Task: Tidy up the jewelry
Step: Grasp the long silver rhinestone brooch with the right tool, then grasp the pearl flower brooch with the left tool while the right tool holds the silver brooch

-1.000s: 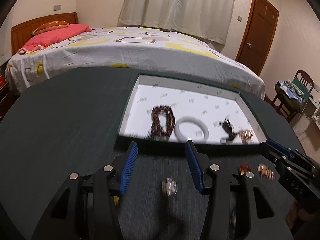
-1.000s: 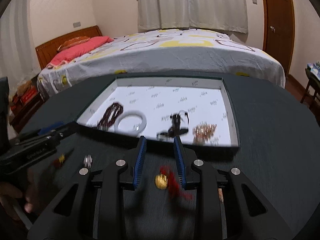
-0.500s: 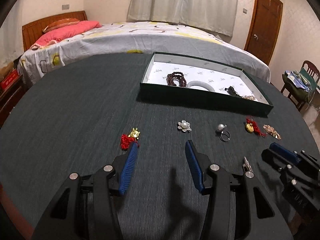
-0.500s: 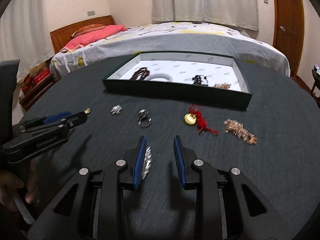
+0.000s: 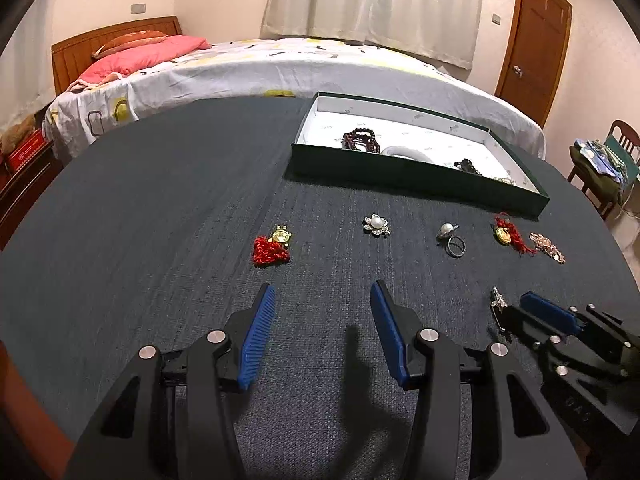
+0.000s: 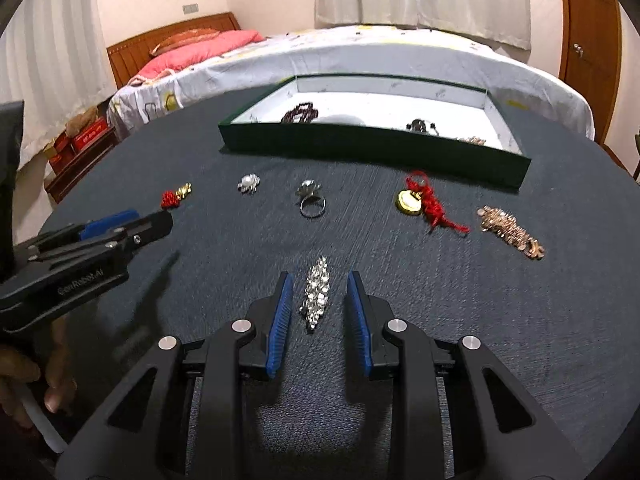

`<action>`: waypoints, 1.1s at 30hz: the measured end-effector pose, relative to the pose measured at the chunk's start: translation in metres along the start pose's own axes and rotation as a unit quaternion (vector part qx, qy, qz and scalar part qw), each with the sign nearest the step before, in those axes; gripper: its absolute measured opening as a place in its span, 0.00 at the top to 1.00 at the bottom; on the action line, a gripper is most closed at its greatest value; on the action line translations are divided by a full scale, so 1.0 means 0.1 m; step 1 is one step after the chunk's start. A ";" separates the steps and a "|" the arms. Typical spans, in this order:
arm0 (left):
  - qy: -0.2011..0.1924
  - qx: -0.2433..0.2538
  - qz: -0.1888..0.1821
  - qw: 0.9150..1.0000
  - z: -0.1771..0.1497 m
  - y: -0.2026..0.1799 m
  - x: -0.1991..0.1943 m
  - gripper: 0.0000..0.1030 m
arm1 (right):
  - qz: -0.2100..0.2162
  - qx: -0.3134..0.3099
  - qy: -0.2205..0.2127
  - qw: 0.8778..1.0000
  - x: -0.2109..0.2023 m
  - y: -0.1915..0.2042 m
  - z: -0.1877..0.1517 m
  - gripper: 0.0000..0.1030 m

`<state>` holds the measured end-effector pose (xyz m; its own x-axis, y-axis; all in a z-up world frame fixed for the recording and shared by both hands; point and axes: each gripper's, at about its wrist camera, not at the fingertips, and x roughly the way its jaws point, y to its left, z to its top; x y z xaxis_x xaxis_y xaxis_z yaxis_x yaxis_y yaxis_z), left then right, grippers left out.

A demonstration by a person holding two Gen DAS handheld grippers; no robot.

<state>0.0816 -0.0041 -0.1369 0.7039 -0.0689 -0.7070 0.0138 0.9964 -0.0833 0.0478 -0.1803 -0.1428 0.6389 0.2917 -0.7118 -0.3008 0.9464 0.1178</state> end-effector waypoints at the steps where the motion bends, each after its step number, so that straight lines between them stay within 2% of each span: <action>1: 0.001 0.001 0.000 1.000 -0.01 0.00 0.00 0.52 | -0.001 -0.001 0.004 1.000 0.02 0.00 -0.01 0.73; 5: 0.004 -0.001 -0.002 1.000 -0.01 0.00 0.02 0.52 | -0.004 -0.004 0.010 1.000 0.04 -0.01 -0.02 0.76; 8: 0.006 -0.002 -0.003 1.000 -0.01 0.00 0.03 0.52 | 0.002 -0.006 0.012 1.000 0.05 -0.02 -0.03 0.87; 14: 0.009 -0.003 -0.006 1.000 -0.01 -0.01 0.05 0.52 | 0.004 -0.010 0.012 1.000 0.04 -0.02 -0.01 0.87; 20: 0.010 -0.006 -0.012 1.000 0.00 -0.03 0.06 0.52 | 0.005 -0.002 -0.008 1.000 -0.10 -0.06 0.06 0.87; 33: 0.018 -0.003 -0.034 0.999 0.12 -0.16 0.19 0.52 | -0.014 0.019 -0.025 0.999 -0.13 -0.31 0.25 0.87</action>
<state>0.1038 -0.0210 -0.1407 0.6753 -0.1380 -0.7245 0.0561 0.9891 -0.1361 0.0668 -0.2102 -0.1202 0.6808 0.2715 -0.6803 -0.2568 0.9583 0.1255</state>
